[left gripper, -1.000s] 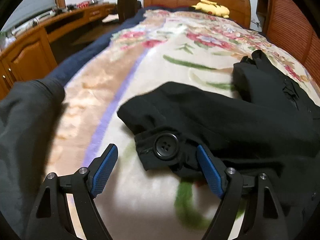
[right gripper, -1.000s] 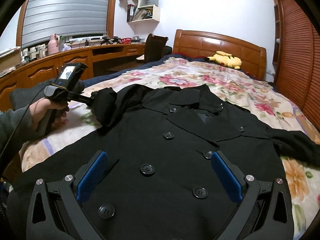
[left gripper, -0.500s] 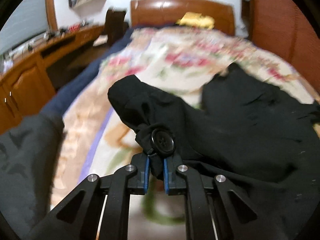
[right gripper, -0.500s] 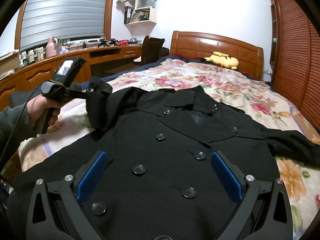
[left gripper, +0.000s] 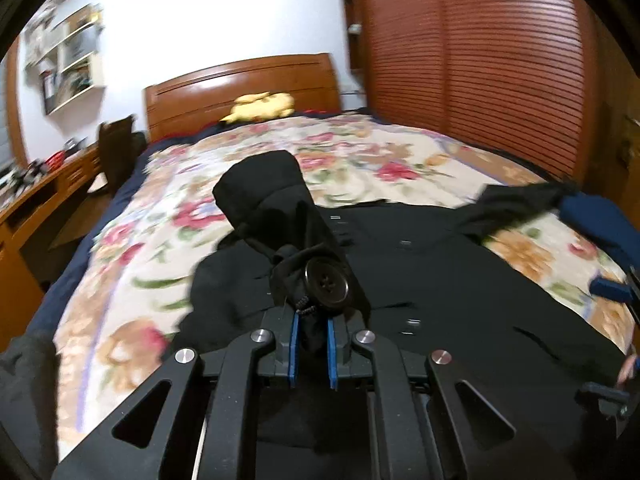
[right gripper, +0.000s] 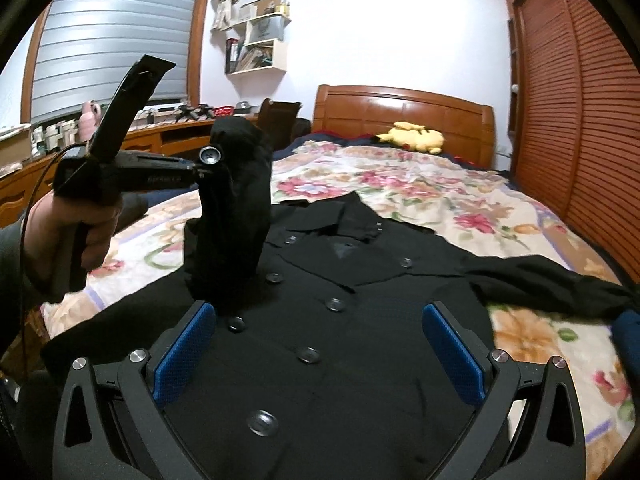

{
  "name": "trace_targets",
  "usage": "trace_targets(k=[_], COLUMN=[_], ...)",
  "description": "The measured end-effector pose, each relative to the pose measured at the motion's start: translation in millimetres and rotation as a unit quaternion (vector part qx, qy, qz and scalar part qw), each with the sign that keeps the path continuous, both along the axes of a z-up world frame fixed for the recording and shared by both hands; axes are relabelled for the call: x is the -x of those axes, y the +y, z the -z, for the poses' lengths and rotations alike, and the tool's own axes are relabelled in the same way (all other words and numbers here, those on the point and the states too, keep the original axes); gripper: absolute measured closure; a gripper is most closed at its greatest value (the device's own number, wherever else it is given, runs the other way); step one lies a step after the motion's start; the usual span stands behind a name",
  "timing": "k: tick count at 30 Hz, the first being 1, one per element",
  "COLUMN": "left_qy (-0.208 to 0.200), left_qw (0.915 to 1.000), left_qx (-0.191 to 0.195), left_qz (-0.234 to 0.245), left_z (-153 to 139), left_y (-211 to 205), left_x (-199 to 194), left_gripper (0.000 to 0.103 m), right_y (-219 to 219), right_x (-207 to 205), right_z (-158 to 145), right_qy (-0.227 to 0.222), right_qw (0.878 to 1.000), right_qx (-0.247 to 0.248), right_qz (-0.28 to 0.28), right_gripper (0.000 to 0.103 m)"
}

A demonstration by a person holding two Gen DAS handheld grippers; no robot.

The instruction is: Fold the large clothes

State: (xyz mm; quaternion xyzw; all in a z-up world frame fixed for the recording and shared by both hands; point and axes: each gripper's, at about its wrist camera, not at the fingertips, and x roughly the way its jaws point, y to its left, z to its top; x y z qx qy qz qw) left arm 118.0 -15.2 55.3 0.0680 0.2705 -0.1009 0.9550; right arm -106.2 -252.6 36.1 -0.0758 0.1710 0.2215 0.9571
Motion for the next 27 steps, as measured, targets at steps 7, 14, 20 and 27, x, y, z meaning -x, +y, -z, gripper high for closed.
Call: trace_targets(k=[7,14,20,27], left_qy=[-0.005,-0.012,-0.029,-0.032], left_qw=[0.9995,0.9999,0.9988,0.9952], left_qx=[-0.009,0.008,0.017,0.039], left_qz=[0.030,0.007,-0.035,-0.084], left_z=[14.0,31.2,38.8,44.2], left_y=[-37.7,-37.2,-15.9,32.4], left_x=[31.5,62.8,88.8,105.5], left_gripper=[0.078,0.027,0.017,0.017], right_y=[-17.8,-13.0,-7.4,14.9], right_x=[6.0,3.6,3.8,-1.9], right_z=[5.0,-3.2,-1.7,-3.6], right_qy=[0.009,0.010,0.012,0.010], right_qw=[0.999,0.999,0.999,0.999], right_qx=[-0.001,-0.008,-0.008,0.007], right_qz=[0.033,0.048,0.052,0.048], right_gripper=[0.000,0.000,0.000,0.000])
